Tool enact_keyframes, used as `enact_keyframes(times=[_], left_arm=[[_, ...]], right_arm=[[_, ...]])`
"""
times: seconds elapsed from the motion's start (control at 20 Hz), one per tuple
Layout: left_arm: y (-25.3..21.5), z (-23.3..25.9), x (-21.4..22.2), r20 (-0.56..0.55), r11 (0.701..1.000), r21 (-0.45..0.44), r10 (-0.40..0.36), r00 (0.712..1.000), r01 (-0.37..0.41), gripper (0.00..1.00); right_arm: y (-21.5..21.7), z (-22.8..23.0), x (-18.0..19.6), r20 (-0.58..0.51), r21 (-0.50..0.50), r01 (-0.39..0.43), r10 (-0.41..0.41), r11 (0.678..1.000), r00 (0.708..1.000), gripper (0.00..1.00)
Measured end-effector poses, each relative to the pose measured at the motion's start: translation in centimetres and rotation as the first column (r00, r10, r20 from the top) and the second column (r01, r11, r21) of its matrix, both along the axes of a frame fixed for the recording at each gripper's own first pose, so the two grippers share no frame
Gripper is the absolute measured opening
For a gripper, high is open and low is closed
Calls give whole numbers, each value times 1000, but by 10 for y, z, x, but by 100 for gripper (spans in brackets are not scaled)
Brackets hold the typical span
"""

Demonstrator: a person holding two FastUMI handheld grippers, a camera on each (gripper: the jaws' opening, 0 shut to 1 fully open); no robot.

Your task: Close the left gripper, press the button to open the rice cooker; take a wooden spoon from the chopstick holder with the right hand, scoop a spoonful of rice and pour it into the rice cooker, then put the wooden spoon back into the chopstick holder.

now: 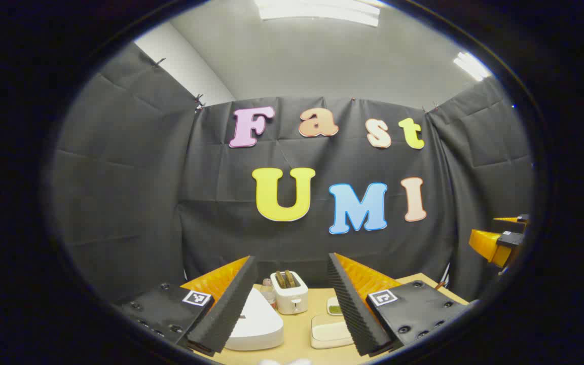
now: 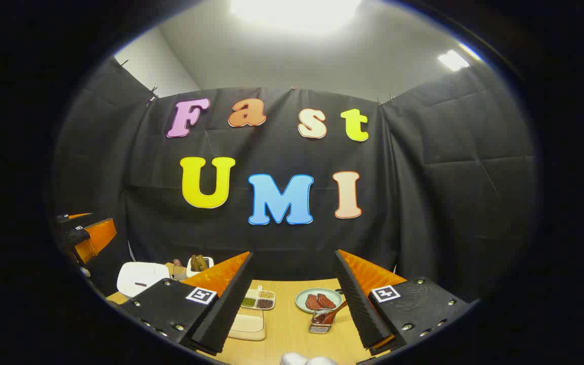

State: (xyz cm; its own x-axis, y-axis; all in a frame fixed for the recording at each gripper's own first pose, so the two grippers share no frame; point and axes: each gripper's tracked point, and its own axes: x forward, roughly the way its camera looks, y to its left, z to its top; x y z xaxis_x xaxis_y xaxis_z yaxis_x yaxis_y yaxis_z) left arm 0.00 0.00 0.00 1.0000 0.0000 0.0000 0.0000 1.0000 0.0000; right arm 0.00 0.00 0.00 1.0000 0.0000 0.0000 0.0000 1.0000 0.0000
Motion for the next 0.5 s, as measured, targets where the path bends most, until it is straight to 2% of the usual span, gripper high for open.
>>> enact_keyframes(times=[0.2, 0.25, 0.3, 0.45, 0.5], left_arm=[[2, 2, -2, 3, 1000, 8, 0, 1000, 0, 100], [3, 3, -3, 4, 1000, 11, 0, 1000, 0, 97], [2, 1, -5, 5, 1000, 12, 0, 1000, 0, 100], [0, 5, -5, 4, 1000, 10, -2, 1000, 2, 100], [0, 5, -6, 4, 1000, 12, 0, 1000, 0, 97]], right_arm=[[2, 8, -3, 21, -6, 10, -9, 1000, 1000, 95], [1, 9, -3, 25, -11, 12, -12, 1000, 1000, 95], [2, 9, -3, 25, -15, 10, -10, 1000, 1000, 95], [3, 10, -3, 26, -5, 6, -6, 1000, 1000, 95], [2, 9, -4, 26, -3, 7, -7, 1000, 1000, 95]])
